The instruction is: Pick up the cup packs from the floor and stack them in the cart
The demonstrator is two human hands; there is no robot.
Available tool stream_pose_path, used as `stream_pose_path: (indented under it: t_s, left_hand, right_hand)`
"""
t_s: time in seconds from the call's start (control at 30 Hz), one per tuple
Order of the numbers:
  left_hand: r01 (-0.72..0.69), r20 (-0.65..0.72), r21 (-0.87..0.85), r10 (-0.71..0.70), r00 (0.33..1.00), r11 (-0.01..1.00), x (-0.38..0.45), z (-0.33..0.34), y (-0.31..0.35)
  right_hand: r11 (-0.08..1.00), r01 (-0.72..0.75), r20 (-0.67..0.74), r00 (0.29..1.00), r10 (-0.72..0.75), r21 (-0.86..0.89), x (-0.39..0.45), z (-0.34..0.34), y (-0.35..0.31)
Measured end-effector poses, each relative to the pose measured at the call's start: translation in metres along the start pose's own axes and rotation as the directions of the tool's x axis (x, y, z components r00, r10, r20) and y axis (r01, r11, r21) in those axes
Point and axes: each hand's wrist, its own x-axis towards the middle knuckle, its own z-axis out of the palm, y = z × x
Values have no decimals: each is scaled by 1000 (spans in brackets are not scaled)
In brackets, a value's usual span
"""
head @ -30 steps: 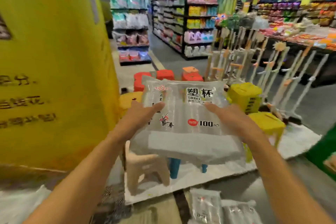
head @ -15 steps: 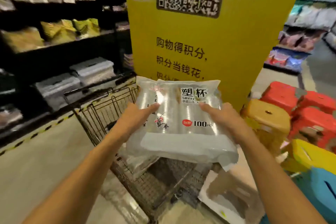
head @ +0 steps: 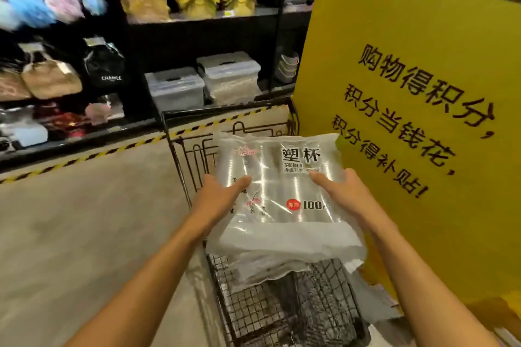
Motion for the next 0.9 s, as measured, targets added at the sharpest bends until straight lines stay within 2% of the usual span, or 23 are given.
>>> stream_pose_path:
  t_s: [0.23, 0.4, 0.57, 0.7, 0.8, 0.9]
  left_hand:
    - [14, -85, 45, -10, 996, 999, 58, 57, -34]
    - [202, -112, 58, -195, 974, 978, 124, 90, -94]
    - [318, -95, 73, -311, 946, 945, 180, 125, -164]
    - [384, -154, 60, -371, 916, 921, 222, 153, -238]
    - [370, -188, 105, -347, 919, 923, 224, 156, -225]
    - [363, -211, 304, -309, 927, 881, 218, 149, -197]
  right_hand:
    - [996, -3, 155, 988, 18, -91, 113, 51, 38]
    - [988, -12, 208, 977, 44, -154, 179, 107, 82]
    - [981, -91, 233, 964, 130, -169, 232, 173, 137]
    - [970, -100, 226, 962, 151, -220, 258, 205, 169]
    - [963, -95, 208, 967, 150, -252, 267, 209, 173]
    - [947, -47, 212, 970, 119, -318, 264, 204, 164]
